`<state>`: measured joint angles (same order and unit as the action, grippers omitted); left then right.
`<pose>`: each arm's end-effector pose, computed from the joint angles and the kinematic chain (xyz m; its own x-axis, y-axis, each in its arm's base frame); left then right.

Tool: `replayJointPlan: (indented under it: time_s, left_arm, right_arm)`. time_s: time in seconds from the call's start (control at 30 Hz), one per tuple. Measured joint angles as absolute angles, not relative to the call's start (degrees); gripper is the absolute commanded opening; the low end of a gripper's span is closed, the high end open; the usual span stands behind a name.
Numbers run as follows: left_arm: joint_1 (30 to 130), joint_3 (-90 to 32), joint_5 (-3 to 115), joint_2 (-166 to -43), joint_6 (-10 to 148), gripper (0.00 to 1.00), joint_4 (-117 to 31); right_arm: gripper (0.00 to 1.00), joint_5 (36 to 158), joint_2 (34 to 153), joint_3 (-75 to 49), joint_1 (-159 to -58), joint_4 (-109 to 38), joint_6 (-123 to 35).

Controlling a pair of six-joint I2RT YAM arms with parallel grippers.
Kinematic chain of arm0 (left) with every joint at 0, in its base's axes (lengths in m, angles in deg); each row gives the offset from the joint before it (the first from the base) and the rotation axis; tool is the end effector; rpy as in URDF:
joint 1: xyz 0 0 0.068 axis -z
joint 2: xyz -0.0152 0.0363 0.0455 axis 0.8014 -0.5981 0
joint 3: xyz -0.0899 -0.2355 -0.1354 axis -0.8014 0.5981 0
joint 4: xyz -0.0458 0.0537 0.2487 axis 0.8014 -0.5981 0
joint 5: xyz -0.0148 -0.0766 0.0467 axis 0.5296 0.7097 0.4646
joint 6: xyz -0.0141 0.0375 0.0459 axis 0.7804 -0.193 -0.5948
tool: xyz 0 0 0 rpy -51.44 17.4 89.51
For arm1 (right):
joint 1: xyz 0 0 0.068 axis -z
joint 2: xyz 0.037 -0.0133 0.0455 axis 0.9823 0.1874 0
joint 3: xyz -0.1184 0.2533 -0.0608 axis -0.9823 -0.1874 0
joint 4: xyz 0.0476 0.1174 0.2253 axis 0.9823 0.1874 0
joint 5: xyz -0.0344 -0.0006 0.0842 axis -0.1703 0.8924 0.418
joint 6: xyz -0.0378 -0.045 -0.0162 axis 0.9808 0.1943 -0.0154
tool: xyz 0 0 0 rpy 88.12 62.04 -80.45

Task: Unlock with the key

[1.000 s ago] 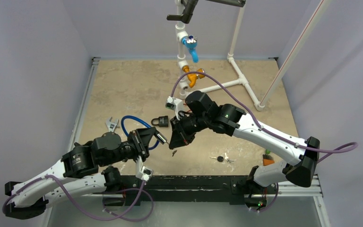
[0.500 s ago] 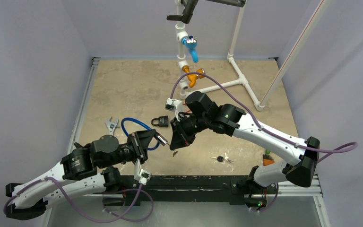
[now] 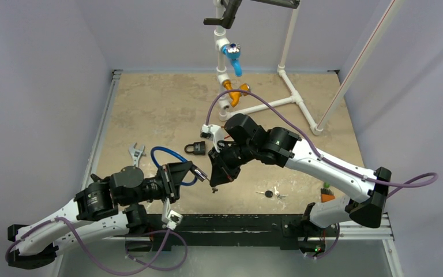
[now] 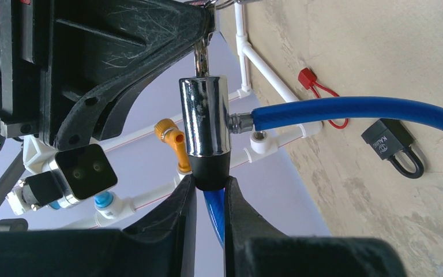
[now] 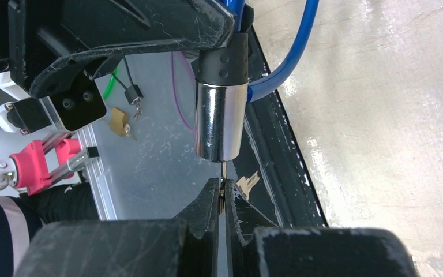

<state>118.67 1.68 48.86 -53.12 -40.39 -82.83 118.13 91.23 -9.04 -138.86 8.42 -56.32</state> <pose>0.0370 -0.0829 0.3161 0.9270 0.3563 0.1170 0.0207 -0.3601 0.9327 0.1267 0.2601 0.3721 -0.6315 -0.5163 -0.5785 -0.7690 0.3217 0.5524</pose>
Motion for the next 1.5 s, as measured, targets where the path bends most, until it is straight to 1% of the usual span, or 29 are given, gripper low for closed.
replayJointPlan:
  time_s: [0.23,0.5,0.87,1.5]
  left_arm:
    - [118.7,1.7,50.5,-53.6,-40.6,0.0,-82.2]
    - [118.7,1.7,53.3,-53.7,-39.9,0.0,-82.2]
    - [118.6,1.7,53.3,-54.3,-39.9,0.0,-82.1]
    - [118.3,3.6,55.1,-53.4,-40.0,0.0,-80.0]
  right_arm:
    - [0.0,116.5,91.2,-7.4,-140.9,10.9,-54.6]
    - [0.0,111.6,91.2,-5.4,-144.9,13.9,-52.4]
    - [0.0,107.9,91.2,-5.1,-145.7,14.5,-52.7]
    - [0.0,105.0,91.0,-5.1,-147.2,14.5,-52.0]
